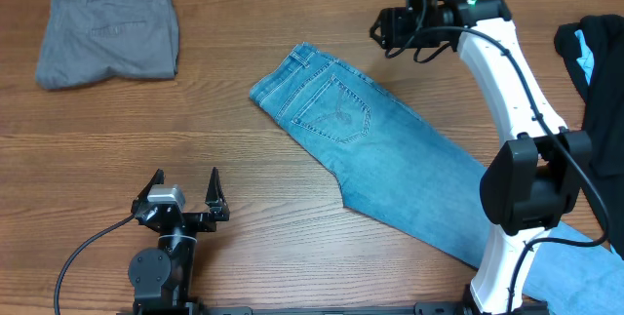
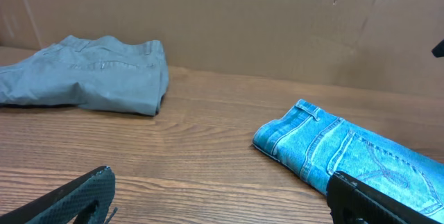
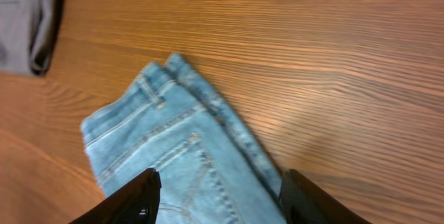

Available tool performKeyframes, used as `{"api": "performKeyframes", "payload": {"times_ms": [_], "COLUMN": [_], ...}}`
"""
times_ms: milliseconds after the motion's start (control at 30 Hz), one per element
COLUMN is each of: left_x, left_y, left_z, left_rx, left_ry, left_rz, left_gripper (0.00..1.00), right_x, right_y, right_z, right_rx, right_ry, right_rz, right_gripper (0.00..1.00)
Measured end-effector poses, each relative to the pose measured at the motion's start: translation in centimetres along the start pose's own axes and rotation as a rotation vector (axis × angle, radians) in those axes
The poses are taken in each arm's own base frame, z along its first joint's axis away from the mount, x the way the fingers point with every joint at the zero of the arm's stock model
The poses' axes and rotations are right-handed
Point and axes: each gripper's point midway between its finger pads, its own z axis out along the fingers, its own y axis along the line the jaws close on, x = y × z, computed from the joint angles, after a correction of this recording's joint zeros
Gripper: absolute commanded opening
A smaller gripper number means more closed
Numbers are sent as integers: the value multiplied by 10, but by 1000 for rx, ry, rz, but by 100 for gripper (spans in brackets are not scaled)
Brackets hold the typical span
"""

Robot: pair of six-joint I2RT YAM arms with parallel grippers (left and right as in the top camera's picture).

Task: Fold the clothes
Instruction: 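Drag the jeans leftward across the table with the right gripper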

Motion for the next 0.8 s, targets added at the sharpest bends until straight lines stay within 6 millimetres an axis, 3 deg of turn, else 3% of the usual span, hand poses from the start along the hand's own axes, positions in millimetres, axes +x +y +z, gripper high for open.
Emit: {"api": "performKeyframes", "payload": {"times_ms": [200,333,433,600,800], "left_x": [0,0,0,0,0], "left_y": [0,0,0,0,0], "left_z": [0,0,0,0,0], "left_rx": [0,0,0,0,0], "left_ry": [0,0,0,0,0], "left_rz": [0,0,0,0,0], "left_gripper": [100,100,100,100,100], "right_x": [11,36,53,75,84], "right_y": [9,21,27,37,51], "right_z": [14,52,80,129,163], "right_rx": [-12,-31,-36,-14,-15], "right_ry": [40,130,180,218,204], "right_rz": [-2,-16,-13,3,53], "right_gripper": [48,39,22,14,5]}}
